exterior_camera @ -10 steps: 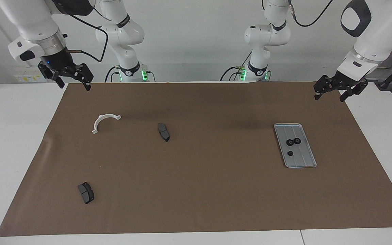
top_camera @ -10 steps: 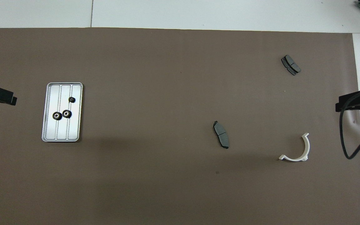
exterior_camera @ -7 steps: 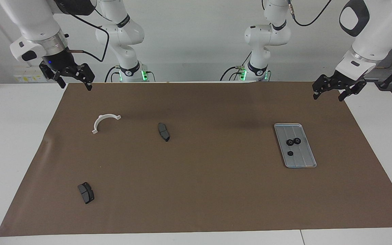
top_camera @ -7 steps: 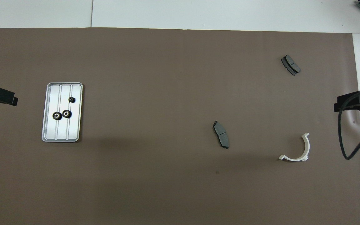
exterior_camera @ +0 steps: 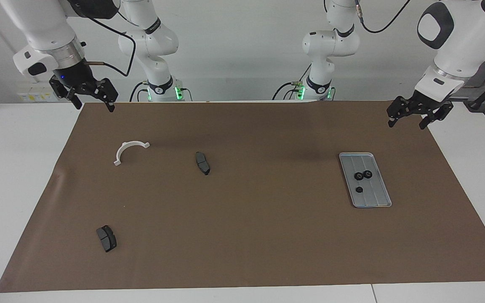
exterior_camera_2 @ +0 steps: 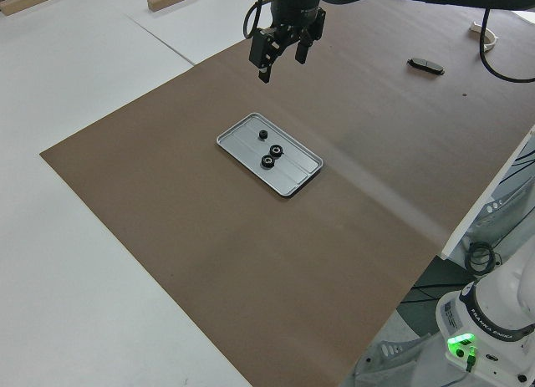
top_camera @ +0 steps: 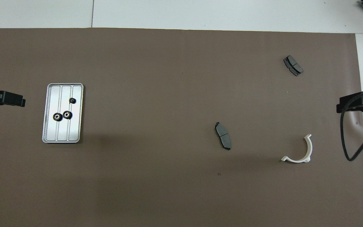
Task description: Place bearing gear from tray to pile
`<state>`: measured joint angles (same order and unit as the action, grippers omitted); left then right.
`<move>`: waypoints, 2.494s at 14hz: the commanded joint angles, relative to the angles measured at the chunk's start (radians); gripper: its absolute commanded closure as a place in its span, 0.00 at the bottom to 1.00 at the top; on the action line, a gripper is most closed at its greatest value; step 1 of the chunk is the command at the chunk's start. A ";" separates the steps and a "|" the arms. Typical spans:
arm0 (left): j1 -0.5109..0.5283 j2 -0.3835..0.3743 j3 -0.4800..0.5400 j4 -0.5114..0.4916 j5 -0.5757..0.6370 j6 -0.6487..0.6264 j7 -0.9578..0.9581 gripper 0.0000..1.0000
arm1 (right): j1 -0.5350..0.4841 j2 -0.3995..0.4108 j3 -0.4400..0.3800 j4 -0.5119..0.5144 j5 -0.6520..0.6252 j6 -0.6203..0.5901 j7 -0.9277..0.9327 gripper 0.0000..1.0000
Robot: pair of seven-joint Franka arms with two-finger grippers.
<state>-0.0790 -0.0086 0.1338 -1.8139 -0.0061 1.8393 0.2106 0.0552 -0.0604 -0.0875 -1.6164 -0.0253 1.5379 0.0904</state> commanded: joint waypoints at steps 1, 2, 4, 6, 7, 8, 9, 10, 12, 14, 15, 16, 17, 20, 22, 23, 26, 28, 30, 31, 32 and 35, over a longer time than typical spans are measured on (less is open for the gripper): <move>-0.005 0.045 -0.008 -0.082 0.020 0.122 -0.013 0.00 | -0.003 -0.018 0.002 -0.016 0.005 0.004 -0.018 0.00; -0.007 0.073 -0.010 -0.099 0.017 0.173 -0.011 0.00 | -0.003 -0.018 0.002 -0.016 0.005 0.004 -0.018 0.00; -0.007 0.123 -0.010 -0.120 0.012 0.266 -0.011 0.00 | -0.005 -0.018 0.002 -0.016 0.005 0.004 -0.018 0.00; -0.013 0.186 -0.011 -0.117 0.011 0.316 -0.014 0.00 | -0.003 -0.018 0.002 -0.016 0.005 0.004 -0.018 0.00; -0.018 0.221 -0.011 -0.119 0.011 0.360 -0.016 0.00 | -0.003 -0.018 0.002 -0.014 0.005 0.004 -0.018 0.00; -0.018 0.252 -0.011 -0.116 0.008 0.391 -0.016 0.00 | -0.005 -0.018 0.002 -0.014 0.005 0.004 -0.018 0.00; -0.018 0.280 -0.011 -0.113 -0.009 0.420 -0.016 0.00 | -0.005 -0.018 0.002 -0.014 0.005 0.004 -0.018 0.00; -0.021 0.298 -0.011 -0.114 -0.027 0.451 -0.016 0.00 | -0.005 -0.018 0.002 -0.014 0.005 0.002 -0.018 0.00; -0.024 0.328 -0.011 -0.116 -0.031 0.488 -0.016 0.00 | -0.003 -0.018 0.002 -0.014 0.005 0.002 -0.018 0.00; -0.040 0.351 -0.016 -0.114 -0.051 0.520 -0.045 0.00 | -0.005 -0.018 0.002 -0.014 0.005 0.002 -0.018 0.00; -0.056 0.360 -0.016 -0.116 -0.066 0.535 -0.048 0.00 | -0.003 -0.018 0.002 -0.016 0.005 0.002 -0.018 0.00; -0.057 0.363 -0.016 -0.117 -0.077 0.543 -0.048 0.00 | -0.003 -0.018 0.002 -0.014 0.005 0.002 -0.018 0.00; -0.059 0.363 -0.016 -0.119 -0.080 0.543 -0.048 0.00 | -0.003 -0.018 0.002 -0.016 0.005 0.002 -0.018 0.00; -0.058 0.372 -0.016 -0.122 -0.080 0.543 -0.046 0.00 | -0.005 -0.018 0.002 -0.014 0.005 0.004 -0.018 0.00; -0.048 0.374 -0.016 -0.120 -0.080 0.544 -0.043 0.00 | -0.003 -0.018 0.002 -0.014 0.005 0.004 -0.018 0.00; -0.048 0.374 -0.016 -0.120 -0.080 0.544 -0.043 0.00 | -0.003 -0.018 0.002 -0.014 0.005 0.004 -0.018 0.00; -0.047 0.374 -0.016 -0.122 -0.080 0.543 -0.042 0.13 | -0.003 -0.018 0.002 -0.016 0.005 0.002 -0.018 0.00; -0.047 0.374 -0.016 -0.130 -0.080 0.535 -0.039 0.25 | -0.003 -0.018 0.002 -0.016 0.005 0.004 -0.018 0.00; -0.047 0.372 -0.016 -0.136 -0.080 0.534 -0.037 0.33 | -0.005 -0.018 0.002 -0.016 0.005 0.004 -0.018 0.00; -0.045 0.372 -0.016 -0.137 -0.080 0.532 -0.034 0.37 | -0.003 -0.018 0.002 -0.016 0.005 0.002 -0.018 0.00; -0.045 0.372 -0.016 -0.142 -0.080 0.534 -0.034 0.42 | -0.005 -0.018 0.002 -0.016 0.005 0.002 -0.018 0.00; -0.047 0.372 -0.016 -0.145 -0.080 0.534 -0.034 0.54 | -0.005 -0.018 0.002 -0.014 0.005 0.004 -0.018 0.00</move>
<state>-0.1248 0.3694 0.1128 -1.9367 -0.0761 2.3613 0.1695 0.0552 -0.0604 -0.0875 -1.6164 -0.0253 1.5379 0.0904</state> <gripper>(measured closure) 0.511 0.000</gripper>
